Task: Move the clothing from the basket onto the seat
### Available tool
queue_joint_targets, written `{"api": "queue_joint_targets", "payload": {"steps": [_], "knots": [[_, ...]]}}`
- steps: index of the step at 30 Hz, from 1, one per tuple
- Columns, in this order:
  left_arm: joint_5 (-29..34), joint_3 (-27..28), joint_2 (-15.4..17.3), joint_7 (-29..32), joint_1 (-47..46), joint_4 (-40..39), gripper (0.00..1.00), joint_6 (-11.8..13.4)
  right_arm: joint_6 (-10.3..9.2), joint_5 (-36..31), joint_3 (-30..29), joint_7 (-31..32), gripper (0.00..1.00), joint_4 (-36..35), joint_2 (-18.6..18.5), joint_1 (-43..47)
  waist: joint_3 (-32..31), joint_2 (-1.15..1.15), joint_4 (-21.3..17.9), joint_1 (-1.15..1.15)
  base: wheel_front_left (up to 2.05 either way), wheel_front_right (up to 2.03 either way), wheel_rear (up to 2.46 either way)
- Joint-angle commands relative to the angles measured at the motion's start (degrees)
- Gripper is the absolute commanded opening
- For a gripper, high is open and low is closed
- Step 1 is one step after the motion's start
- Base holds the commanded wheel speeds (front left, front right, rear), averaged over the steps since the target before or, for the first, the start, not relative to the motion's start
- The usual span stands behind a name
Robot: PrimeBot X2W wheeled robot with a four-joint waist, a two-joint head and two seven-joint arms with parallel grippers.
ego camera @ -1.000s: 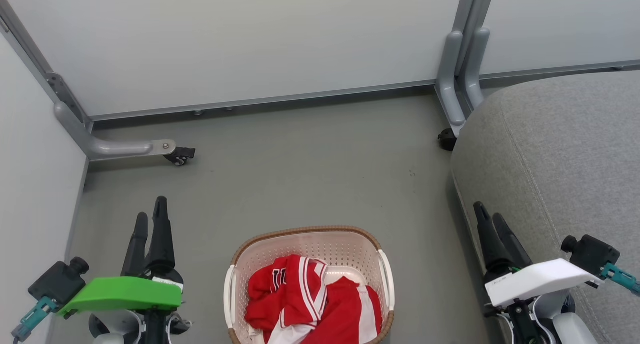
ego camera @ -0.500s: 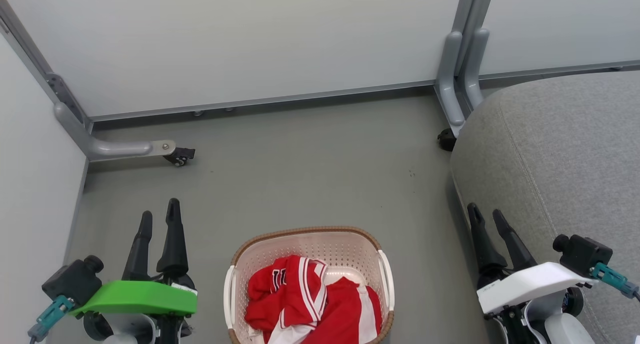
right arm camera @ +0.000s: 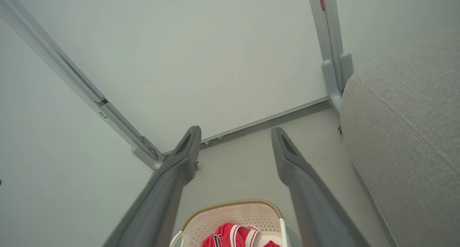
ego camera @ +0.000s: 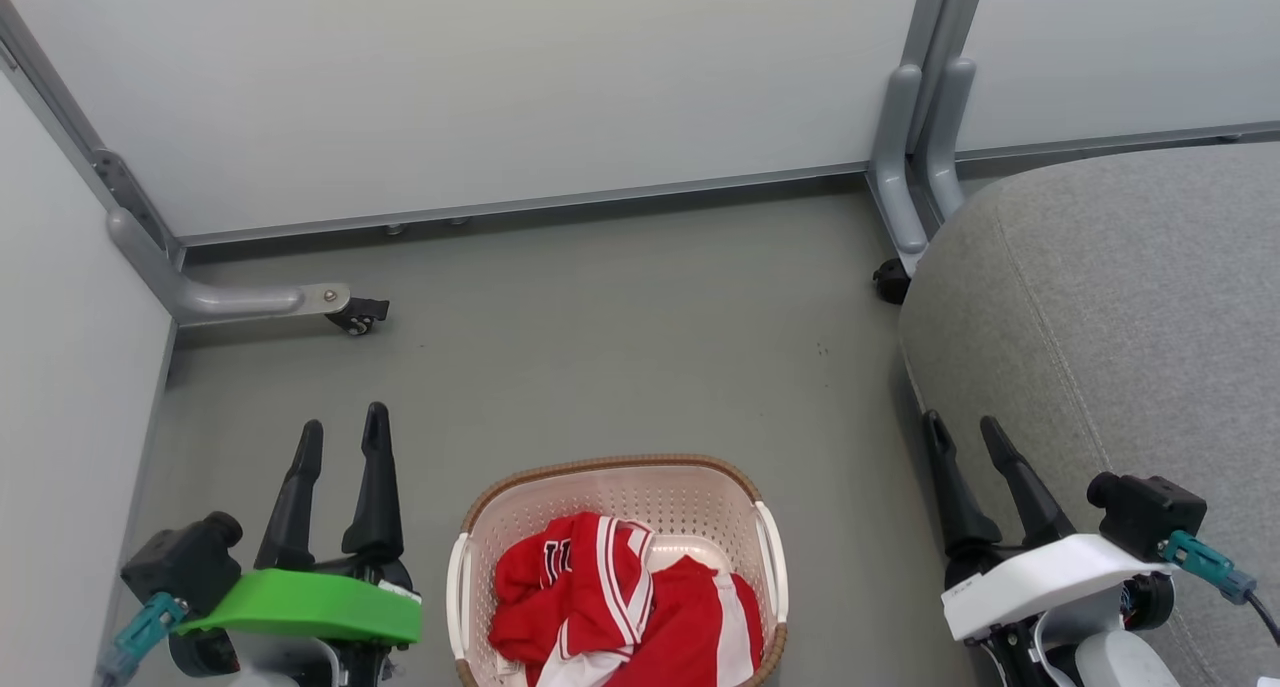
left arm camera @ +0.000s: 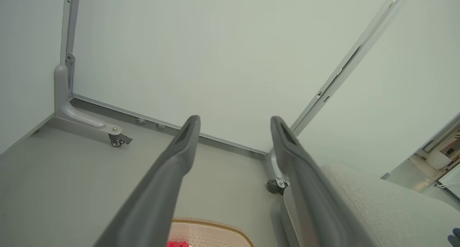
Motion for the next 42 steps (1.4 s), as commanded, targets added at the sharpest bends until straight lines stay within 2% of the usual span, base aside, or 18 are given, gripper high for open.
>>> {"api": "queue_joint_targets", "payload": {"steps": [1, 22, 42], "knots": [[1.79, -0.10, 0.40, -0.55, 0.36, -0.53, 1.00, -0.20, 0.02, -1.45, 0.09, -0.56, 1.00, -0.47, -0.33, 0.16, -0.18, 0.00, -0.01, 0.00, 0.00, 0.00, 0.00], [11.77, -1.15, 0.46, -3.20, 1.09, -1.20, 1.00, -0.22, 0.01, -11.20, 0.43, -3.29, 1.00, -1.62, -0.41, 1.05, -0.09, 0.00, 0.07, 0.00, 0.00, 0.00, 0.00], [18.68, -2.12, 0.51, -5.42, 1.41, -1.91, 1.00, -0.25, 0.01, -19.25, 1.47, -5.36, 1.00, -2.23, -0.48, 1.40, 0.22, 0.00, -0.02, 0.00, 0.00, 0.00, 0.00]]}}
